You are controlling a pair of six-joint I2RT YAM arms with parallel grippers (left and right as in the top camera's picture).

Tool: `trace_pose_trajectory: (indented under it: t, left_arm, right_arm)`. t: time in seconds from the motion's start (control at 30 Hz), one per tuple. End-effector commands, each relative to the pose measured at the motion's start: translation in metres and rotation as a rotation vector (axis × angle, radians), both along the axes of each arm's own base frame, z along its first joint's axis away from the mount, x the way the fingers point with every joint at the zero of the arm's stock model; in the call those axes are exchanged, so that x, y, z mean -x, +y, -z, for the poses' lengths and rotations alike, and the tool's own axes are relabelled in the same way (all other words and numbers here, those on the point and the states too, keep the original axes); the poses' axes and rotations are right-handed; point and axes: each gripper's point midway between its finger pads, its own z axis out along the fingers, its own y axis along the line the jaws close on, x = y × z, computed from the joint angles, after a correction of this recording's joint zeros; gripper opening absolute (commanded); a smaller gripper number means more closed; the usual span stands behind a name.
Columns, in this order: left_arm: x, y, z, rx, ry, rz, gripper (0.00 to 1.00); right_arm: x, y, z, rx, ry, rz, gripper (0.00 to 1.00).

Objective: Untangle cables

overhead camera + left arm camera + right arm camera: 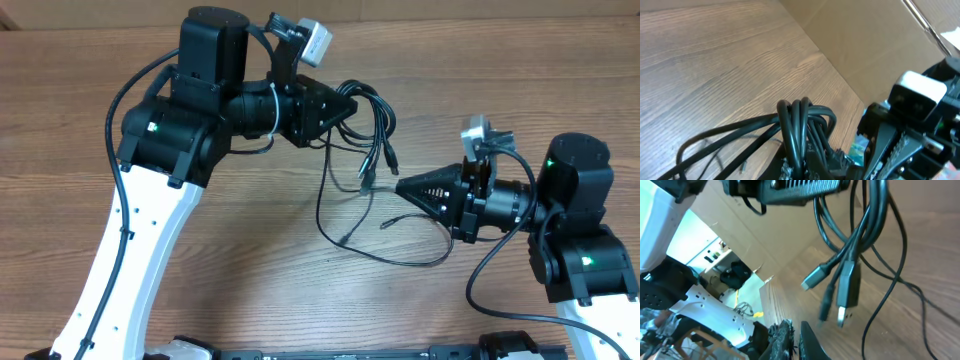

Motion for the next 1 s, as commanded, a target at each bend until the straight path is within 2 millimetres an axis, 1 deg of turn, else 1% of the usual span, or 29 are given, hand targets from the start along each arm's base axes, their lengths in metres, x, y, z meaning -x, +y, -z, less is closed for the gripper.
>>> trace_pose_trajectory:
  t: [0.0,0.07,0.13,0.2,0.23,0.33,0.43,0.5,0.7,0.73,0.77,0.8,0.83,0.87,0.9,0.93,0.97]
  left_arm:
    - [-0.006,0.000,-0.007,0.013,0.010,-0.038,0.04]
    - [0.003,-0.003,-0.008,0.000,-0.068,0.049,0.04]
    - [0.011,-0.003,-0.003,-0.029,-0.117,0.111,0.04]
    - [0.018,0.000,0.007,-0.077,-0.152,0.163,0.04]
    - [0.028,0.003,0.017,-0.118,-0.161,0.209,0.04]
    - [0.041,0.006,0.026,-0.141,-0.153,0.268,0.04]
    - [0.052,0.002,0.021,-0.097,-0.153,0.324,0.04]
    - [0.060,-0.005,0.017,-0.067,-0.166,0.367,0.05]
    - [0.072,-0.020,0.018,-0.074,-0.188,0.420,0.04]
    - [0.074,-0.023,0.017,-0.075,-0.195,0.427,0.04]
    - [0.074,-0.025,0.018,-0.082,-0.204,0.431,0.04]
    - [0.075,-0.028,0.018,-0.088,-0.214,0.435,0.04]
    - [0.075,-0.031,0.018,-0.094,-0.230,0.438,0.04]
    - [0.075,-0.032,0.017,-0.093,-0.235,0.439,0.04]
    - [0.074,-0.032,0.017,-0.093,-0.240,0.437,0.04]
    - [0.073,-0.032,0.017,-0.096,-0.238,0.432,0.04]
    - [0.072,-0.031,0.018,-0.100,-0.234,0.423,0.04]
  right_arm:
    - [0.005,0.001,-0.002,0.010,-0.034,-0.013,0.04]
    - [0.003,0.000,-0.001,0.014,-0.033,-0.006,0.25]
    - [0.000,-0.001,0.000,0.022,-0.037,0.012,0.52]
    - [-0.007,-0.004,0.003,0.044,-0.038,0.059,0.63]
    - [-0.015,-0.007,0.007,0.068,-0.040,0.107,0.69]
    - [-0.024,-0.012,0.010,0.093,-0.042,0.160,0.73]
    - [-0.024,-0.012,0.009,0.093,-0.049,0.163,0.74]
    - [-0.024,-0.012,0.009,0.091,-0.048,0.160,0.74]
    - [-0.017,-0.008,0.006,0.070,-0.047,0.114,0.73]
    - [-0.017,-0.008,0.006,0.070,-0.047,0.114,0.72]
    - [-0.017,-0.008,0.006,0.070,-0.047,0.114,0.68]
    - [-0.017,-0.008,0.006,0.070,-0.047,0.114,0.61]
    - [-0.017,-0.008,0.006,0.070,-0.047,0.115,0.42]
    - [-0.017,-0.008,0.006,0.070,-0.047,0.115,0.34]
    - [-0.017,-0.008,0.006,0.070,-0.046,0.115,0.23]
    - [-0.017,-0.008,0.006,0.070,-0.046,0.115,0.08]
    - [-0.017,-0.008,0.006,0.070,-0.045,0.114,0.04]
